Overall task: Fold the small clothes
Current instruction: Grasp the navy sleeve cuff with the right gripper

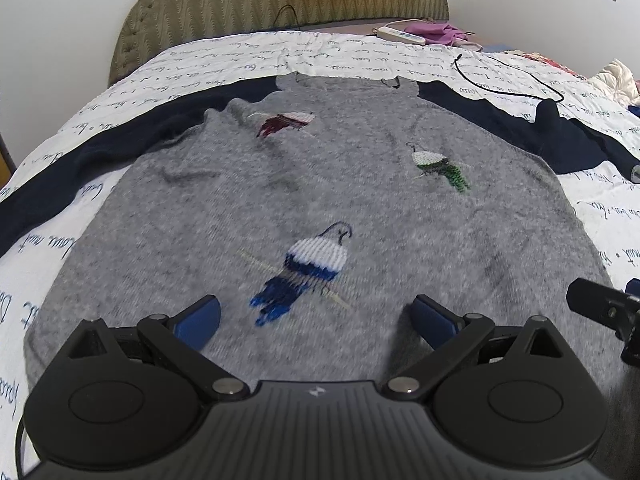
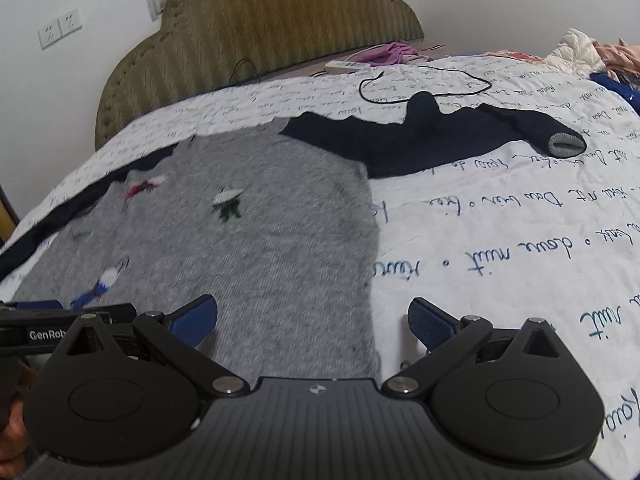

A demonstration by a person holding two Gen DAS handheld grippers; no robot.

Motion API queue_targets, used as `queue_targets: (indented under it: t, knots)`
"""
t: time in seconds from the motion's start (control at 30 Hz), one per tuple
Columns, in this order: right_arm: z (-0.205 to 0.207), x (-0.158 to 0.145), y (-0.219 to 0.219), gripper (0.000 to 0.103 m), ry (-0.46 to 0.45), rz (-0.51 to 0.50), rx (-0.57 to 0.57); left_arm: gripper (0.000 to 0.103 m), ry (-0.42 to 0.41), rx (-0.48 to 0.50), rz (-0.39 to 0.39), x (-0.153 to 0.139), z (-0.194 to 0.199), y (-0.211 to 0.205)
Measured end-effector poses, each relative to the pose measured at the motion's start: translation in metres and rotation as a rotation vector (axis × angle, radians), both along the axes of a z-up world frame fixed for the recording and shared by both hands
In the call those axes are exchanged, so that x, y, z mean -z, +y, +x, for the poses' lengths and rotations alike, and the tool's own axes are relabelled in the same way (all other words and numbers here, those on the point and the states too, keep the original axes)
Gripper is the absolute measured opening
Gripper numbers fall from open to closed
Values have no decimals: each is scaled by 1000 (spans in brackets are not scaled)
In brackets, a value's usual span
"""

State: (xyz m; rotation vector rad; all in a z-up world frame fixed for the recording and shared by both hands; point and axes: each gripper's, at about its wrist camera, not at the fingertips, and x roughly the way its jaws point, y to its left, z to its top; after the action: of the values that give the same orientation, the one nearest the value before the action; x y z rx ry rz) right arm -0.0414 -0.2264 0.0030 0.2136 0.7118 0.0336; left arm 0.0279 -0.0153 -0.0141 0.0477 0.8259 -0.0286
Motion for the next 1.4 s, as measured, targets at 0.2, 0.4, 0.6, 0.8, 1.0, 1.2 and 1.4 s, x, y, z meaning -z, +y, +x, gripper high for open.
queue_targets:
  t: [0.2, 0.4, 0.6, 0.8, 1.0, 1.2, 1.4]
  knots:
    - [10, 1, -6, 103, -40, -67, -31, 102, -34, 17, 16, -2, 18, -11]
    - [25, -1, -36, 103, -111, -221, -17, 102, -102, -24, 46, 4, 39, -13]
    - [55, -1, -104, 103, -153, -406, 91, 102, -137, -31, 40, 15, 46, -13]
    - [104, 28, -153, 99, -82, -658, 147, 103, -147, -17, 52, 23, 47, -18]
    - [141, 48, -179, 99, -58, -769, 151, 103, -144, -18, 40, 24, 48, -17]
    - [171, 54, -200, 89, -43, -805, 162, 103, -147, -20, 47, 25, 49, -19]
    - [176, 47, -215, 25, -4, -709, 170, 103, -146, -20, 44, 25, 50, -19]
